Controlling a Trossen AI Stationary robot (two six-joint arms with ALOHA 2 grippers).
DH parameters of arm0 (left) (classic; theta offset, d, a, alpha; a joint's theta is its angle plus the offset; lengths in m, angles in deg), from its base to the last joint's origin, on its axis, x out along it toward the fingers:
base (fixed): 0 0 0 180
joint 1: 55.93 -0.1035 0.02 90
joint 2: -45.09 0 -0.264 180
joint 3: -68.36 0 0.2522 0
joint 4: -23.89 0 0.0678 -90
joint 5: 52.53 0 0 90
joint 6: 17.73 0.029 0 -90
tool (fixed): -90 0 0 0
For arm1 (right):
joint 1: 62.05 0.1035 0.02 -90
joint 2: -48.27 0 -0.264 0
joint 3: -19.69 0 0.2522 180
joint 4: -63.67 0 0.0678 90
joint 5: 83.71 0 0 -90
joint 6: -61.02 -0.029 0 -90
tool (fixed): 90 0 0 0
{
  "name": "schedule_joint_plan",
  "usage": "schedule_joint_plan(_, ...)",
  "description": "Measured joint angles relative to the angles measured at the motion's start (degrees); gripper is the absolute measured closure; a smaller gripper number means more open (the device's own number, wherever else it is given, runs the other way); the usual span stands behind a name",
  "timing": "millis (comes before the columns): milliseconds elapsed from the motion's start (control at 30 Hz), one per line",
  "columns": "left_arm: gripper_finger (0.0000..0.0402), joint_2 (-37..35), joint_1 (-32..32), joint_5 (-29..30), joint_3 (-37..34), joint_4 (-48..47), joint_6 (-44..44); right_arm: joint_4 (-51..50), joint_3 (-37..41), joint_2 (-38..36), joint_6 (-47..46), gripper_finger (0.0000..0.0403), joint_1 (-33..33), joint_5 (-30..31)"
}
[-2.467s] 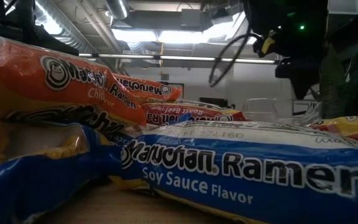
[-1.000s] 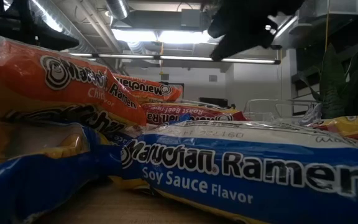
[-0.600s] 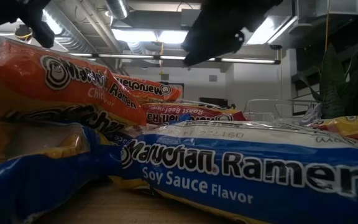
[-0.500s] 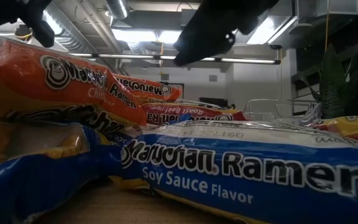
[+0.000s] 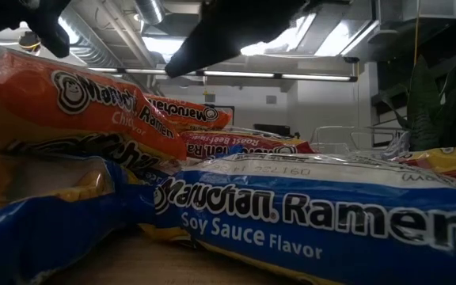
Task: Sort Maruchan noodles
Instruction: Put the orange noodle pack into the right transparent bin
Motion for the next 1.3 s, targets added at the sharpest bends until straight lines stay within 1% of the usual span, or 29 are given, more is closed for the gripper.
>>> schedule_joint_plan(267,0.0217,0.0,0.0,1.12,-0.02,-2.54,0.07,-1.44,-5.52,4.92,5.0,0.0168,0.0,0.07)
schedule_joint_plan(433,0.0217,0.0,-0.02,2.41,0.0,-2.76,0.23,-1.97,-6.49,6.29,5.64,0.0162,-0.24,3.23)
schedule_joint_plan(533,0.0217,0.0,0.0,4.05,-0.01,-3.0,0.35,-2.87,-6.53,6.8,6.15,0.0136,-0.47,5.35)
schedule_joint_plan(667,0.0217,0.0,-0.01,4.95,-0.02,-3.96,0.36,-3.44,-6.44,7.79,6.19,0.0085,-0.76,6.8)
schedule_joint_plan(733,0.0217,0.0,0.0,5.79,-0.02,-4.65,0.32,-2.13,-6.55,8.08,6.12,0.0064,-0.76,7.78)
schedule_joint_plan(833,0.0217,-0.02,-0.01,7.5,-0.02,-5.2,0.29,-2.47,-6.55,8.16,6.26,0.0048,-0.76,10.38)
schedule_joint_plan(933,0.0217,0.0,-0.01,9.39,-0.02,-5.76,0.27,-2.56,-6.54,8.59,6.3,0.0049,-1.26,11.16)
schedule_joint_plan(1033,0.0217,0.0,-0.02,10.08,-0.02,-5.79,0.28,-1.65,-6.53,9.32,6.25,0.0062,-1.97,11.09)
schedule_joint_plan(1100,0.0217,0.0,-0.02,10.27,-0.02,-5.77,0.27,-1.62,-6.51,9.75,6.16,0.0073,-2.38,11.04)
schedule_joint_plan(1167,0.0217,0.0,0.0,11.77,-0.02,-5.81,0.25,0.03,-6.55,10.56,5.39,0.0086,-2.38,11.29)
schedule_joint_plan(1300,0.0217,0.0,-0.02,14.12,-0.02,-5.59,0.26,-0.49,-6.55,10.99,3.64,0.012,-2.55,12.32)
